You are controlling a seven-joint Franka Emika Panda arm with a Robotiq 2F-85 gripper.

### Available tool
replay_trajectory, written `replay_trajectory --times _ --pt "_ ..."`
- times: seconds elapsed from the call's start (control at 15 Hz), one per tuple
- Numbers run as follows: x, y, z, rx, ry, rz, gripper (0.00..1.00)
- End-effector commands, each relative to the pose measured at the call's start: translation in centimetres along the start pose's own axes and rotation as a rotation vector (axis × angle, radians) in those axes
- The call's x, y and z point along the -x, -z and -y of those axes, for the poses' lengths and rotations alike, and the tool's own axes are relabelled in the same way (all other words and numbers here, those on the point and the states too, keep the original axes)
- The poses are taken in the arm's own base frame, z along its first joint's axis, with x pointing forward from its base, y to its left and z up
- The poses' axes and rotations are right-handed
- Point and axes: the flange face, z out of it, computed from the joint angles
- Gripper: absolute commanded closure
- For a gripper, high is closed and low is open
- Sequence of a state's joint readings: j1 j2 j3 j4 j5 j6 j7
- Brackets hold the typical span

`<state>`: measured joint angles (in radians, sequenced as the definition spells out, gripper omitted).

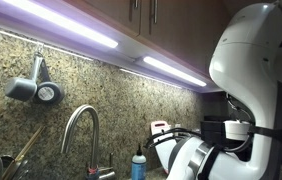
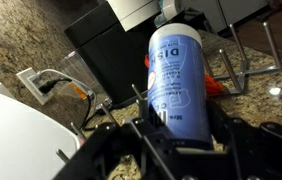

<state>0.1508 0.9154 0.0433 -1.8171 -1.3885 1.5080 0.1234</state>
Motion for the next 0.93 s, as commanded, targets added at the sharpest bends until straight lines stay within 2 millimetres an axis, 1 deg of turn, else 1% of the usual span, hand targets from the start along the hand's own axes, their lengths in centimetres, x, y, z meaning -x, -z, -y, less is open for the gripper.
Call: replay_trajectory --times 0.0,0.27,0.33,0.47,0.67,0.87 --pt "-0.1 0.0 0.0 -0.001 0.0 0.001 0.42" --pt "-0.1 0.0 0.0 -0.001 0.0 0.001 0.42" --pt "-0.1 0.0 0.0 -0.001 0.0 0.001 0.67" --pt "-0.6 0.2 0.1 0.008 0.002 -0.079 0.67" --pt "-2.0 0.1 0.1 0.003 -0.006 -0.215 0.67" --pt "-3.2 -0.5 -0.1 -0.002 -0.006 -0.335 0.67"
